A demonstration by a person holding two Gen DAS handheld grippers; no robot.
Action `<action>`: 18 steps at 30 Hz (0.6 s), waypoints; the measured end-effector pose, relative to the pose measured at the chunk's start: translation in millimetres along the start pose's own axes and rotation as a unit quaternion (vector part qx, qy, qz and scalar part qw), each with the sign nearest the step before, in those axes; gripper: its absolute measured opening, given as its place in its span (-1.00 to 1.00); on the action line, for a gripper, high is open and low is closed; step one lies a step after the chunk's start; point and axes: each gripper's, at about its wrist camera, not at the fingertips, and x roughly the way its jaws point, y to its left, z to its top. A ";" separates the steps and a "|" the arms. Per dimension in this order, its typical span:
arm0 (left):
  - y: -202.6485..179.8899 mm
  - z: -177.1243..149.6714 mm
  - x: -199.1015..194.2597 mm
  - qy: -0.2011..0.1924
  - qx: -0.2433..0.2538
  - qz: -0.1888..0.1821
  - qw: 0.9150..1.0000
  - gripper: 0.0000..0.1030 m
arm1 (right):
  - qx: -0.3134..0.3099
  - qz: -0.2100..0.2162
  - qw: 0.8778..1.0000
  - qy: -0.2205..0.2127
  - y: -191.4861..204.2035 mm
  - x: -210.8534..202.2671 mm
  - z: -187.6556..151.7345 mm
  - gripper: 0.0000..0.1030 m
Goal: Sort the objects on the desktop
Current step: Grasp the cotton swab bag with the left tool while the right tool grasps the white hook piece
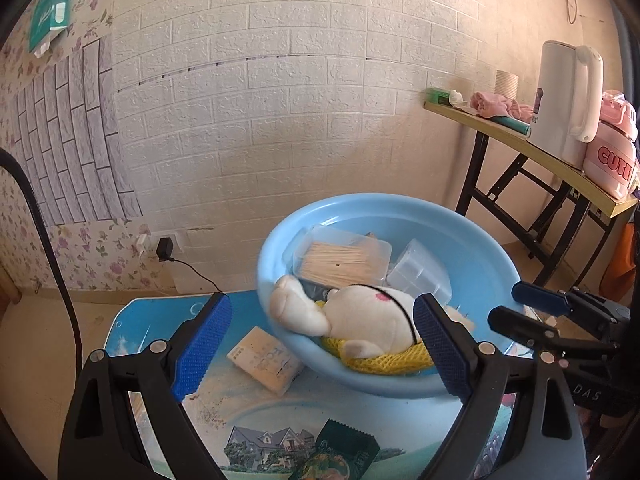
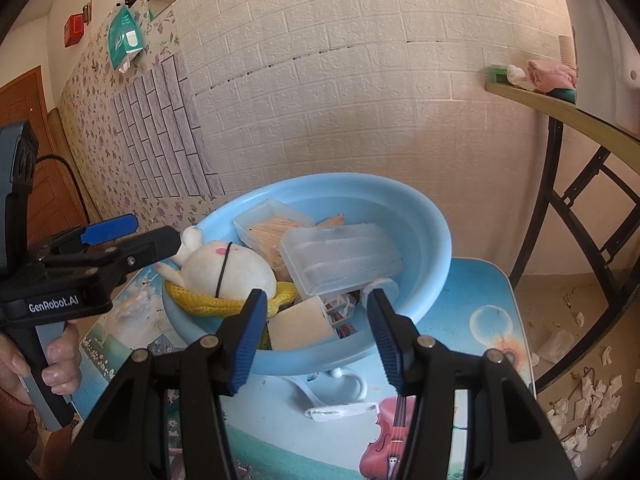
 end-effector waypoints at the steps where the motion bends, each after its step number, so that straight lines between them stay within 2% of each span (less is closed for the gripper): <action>1: 4.5 -3.4 -1.7 0.004 -0.005 0.002 1.000 0.79 | 0.000 -0.001 1.000 -0.001 0.6 -1.7 -0.6 0.01; 8: 35.1 -28.4 -21.0 0.013 -0.030 0.028 0.999 0.79 | 0.004 -0.016 1.000 0.016 -2.7 -12.1 -14.7 0.01; 11: 48.7 -41.3 -25.3 0.025 -0.039 0.039 0.998 0.79 | 0.018 -0.015 1.000 0.020 -7.6 -16.2 -22.0 0.14; 18: 82.4 -70.0 -35.2 0.048 -0.056 0.069 0.995 0.79 | 0.012 -0.036 0.997 0.061 -3.5 -8.0 -41.0 0.15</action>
